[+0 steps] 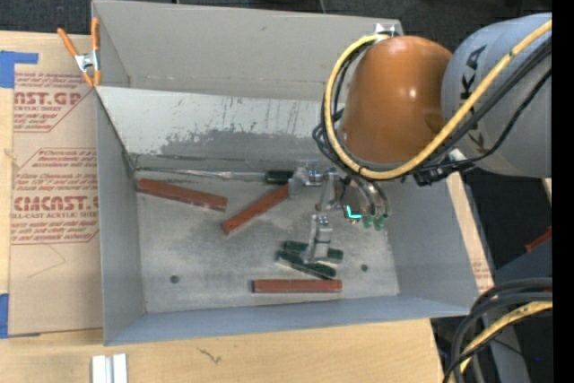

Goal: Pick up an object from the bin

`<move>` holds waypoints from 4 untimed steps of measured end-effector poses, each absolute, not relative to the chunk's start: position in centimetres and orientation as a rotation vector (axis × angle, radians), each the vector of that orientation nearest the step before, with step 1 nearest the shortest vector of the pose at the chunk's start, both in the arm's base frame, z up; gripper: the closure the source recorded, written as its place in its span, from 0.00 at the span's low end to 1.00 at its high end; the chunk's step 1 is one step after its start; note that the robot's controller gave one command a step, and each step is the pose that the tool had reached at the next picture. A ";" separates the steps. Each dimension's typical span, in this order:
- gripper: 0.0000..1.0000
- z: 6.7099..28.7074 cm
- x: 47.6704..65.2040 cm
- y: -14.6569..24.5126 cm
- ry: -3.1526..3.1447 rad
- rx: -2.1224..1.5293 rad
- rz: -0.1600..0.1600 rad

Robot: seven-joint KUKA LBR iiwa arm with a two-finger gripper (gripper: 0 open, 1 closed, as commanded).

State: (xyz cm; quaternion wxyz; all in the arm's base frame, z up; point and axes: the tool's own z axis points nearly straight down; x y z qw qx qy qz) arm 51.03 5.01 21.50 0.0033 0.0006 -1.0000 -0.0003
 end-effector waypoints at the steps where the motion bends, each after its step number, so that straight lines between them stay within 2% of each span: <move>1: 0.00 21.8 51.2 5.0 -3.143 0.001 -0.002; 2: 0.00 15.4 50.1 3.3 -3.147 -0.021 -0.003; 3: 0.00 11.7 49.1 2.3 -3.134 -0.124 -0.001; 4: 0.00 11.7 48.6 0.3 -3.139 -0.092 0.000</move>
Offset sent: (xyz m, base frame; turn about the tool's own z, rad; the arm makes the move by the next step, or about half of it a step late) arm -0.0246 -0.0416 -0.1450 0.0344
